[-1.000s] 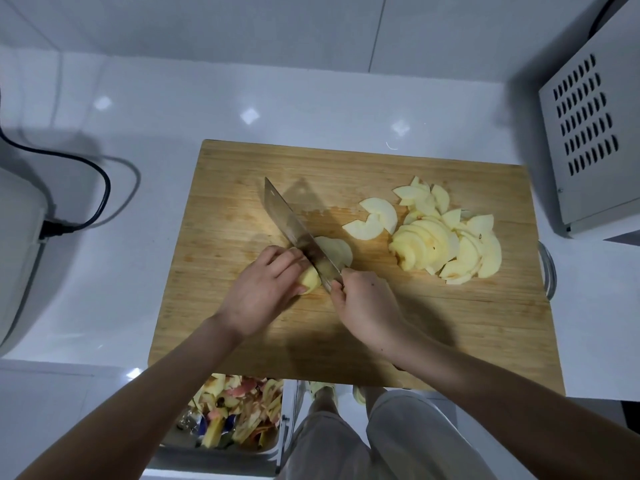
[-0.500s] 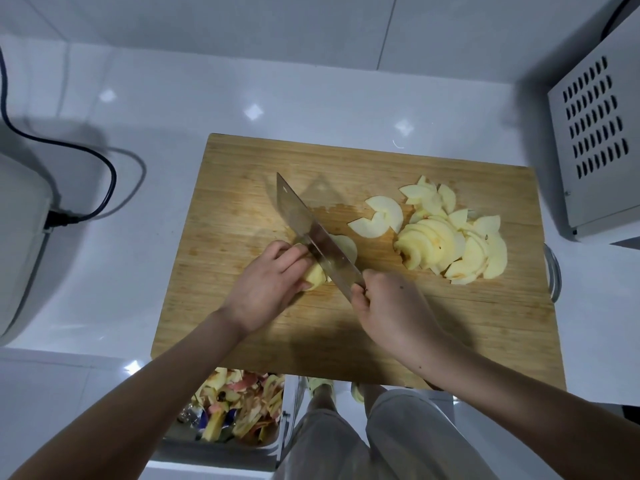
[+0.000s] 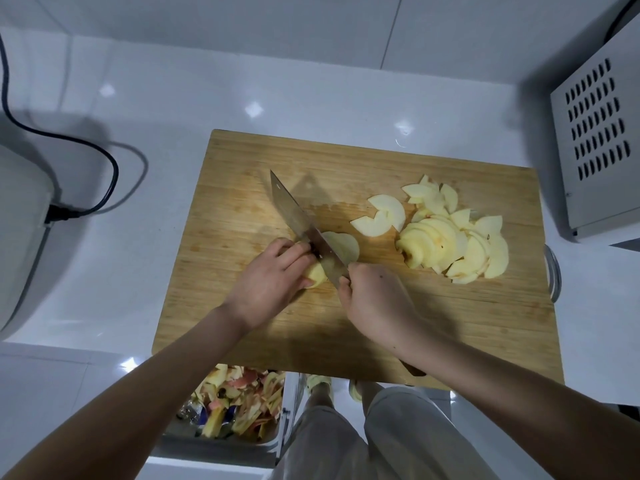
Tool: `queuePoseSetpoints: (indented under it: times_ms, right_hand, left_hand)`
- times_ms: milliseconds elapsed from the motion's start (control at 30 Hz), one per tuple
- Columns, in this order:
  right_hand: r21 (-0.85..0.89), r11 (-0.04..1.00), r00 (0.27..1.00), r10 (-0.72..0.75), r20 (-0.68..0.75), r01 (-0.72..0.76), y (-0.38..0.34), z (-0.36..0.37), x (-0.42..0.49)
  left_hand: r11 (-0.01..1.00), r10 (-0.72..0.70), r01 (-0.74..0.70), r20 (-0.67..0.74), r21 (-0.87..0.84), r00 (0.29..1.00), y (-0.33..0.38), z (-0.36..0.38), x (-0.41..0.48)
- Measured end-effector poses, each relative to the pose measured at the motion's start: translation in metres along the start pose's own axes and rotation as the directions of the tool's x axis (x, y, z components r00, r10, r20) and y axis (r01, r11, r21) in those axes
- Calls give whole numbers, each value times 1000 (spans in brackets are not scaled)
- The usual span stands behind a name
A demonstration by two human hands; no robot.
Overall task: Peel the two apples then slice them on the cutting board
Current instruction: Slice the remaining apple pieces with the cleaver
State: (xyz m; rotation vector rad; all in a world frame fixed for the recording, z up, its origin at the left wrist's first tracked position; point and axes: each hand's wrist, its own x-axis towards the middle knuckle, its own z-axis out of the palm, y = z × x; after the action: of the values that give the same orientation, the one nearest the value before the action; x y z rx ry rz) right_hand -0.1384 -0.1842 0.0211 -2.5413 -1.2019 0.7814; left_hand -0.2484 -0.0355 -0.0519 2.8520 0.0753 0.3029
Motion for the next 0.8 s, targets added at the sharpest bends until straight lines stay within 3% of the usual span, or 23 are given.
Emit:
queuePoseSetpoints:
  times_ms: [300, 500, 800]
  right_hand:
    - [115, 991, 997, 73, -23, -70, 7, 2, -2]
    - [26, 1000, 999, 12, -30, -12, 3, -16, -19]
    - [27, 999, 999, 45, 0, -45, 10, -8, -24]
  left_hand:
    - [997, -72, 72, -31, -20, 997, 5, 2, -3]
    - [995, -96, 96, -12, 1, 995, 9, -1, -1]
    - [995, -99, 97, -41, -38, 994, 10, 0, 0]
